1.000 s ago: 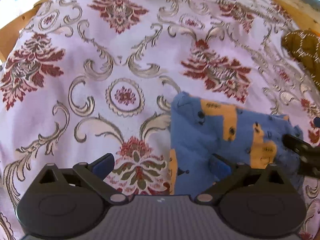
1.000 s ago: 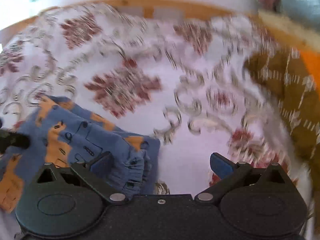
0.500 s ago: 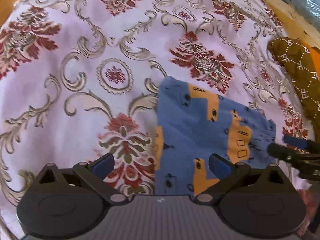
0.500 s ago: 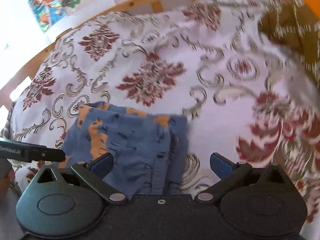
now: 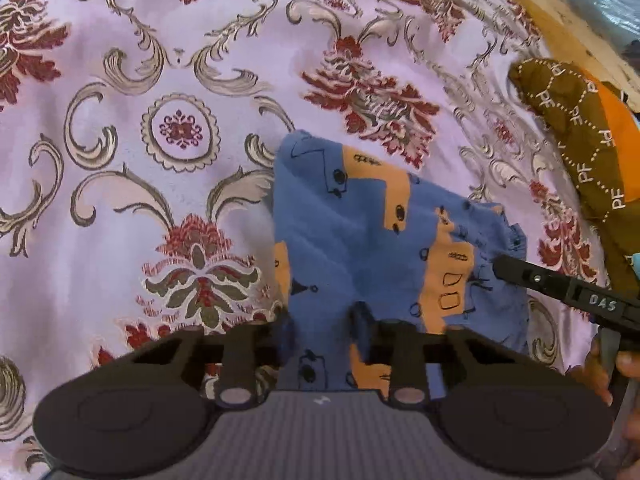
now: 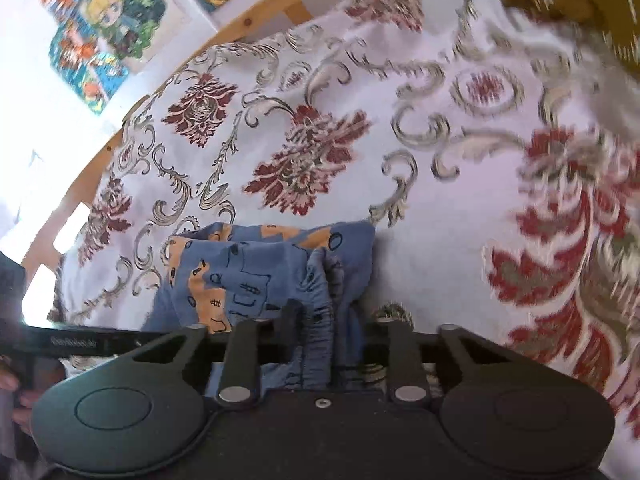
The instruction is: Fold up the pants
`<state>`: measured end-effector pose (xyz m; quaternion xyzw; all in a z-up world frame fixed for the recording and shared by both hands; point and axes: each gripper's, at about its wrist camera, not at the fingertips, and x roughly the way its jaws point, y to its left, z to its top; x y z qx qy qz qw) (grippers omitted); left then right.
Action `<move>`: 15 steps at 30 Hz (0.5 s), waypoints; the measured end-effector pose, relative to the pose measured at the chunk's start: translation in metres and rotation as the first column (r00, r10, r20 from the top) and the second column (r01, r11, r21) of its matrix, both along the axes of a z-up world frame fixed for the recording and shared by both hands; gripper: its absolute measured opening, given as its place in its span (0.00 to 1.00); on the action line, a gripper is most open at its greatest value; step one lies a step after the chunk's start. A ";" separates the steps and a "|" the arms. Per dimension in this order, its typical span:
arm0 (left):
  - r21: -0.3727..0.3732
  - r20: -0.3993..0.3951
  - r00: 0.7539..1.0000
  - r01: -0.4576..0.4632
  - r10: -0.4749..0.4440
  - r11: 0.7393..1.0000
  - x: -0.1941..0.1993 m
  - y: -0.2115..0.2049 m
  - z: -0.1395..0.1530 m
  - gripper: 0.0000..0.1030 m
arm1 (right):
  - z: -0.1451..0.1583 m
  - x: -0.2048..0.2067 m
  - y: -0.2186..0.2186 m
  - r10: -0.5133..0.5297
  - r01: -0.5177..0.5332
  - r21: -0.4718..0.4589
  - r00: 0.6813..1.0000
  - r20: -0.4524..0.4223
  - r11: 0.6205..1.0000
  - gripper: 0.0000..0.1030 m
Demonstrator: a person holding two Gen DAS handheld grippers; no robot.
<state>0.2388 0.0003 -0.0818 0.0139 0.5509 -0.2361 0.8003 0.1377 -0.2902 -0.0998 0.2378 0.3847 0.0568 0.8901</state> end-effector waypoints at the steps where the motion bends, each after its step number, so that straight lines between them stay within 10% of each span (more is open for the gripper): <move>1: -0.004 0.016 1.000 0.003 -0.003 1.000 -0.002 0.000 0.003 0.23 | 0.005 -0.001 0.004 0.009 -0.008 -0.035 1.000 0.018 0.999 0.18; 15: -0.034 0.350 0.937 0.043 -0.028 0.999 -0.004 -0.029 0.051 0.15 | 0.060 0.030 0.009 0.049 0.019 -0.278 0.971 0.234 0.960 0.15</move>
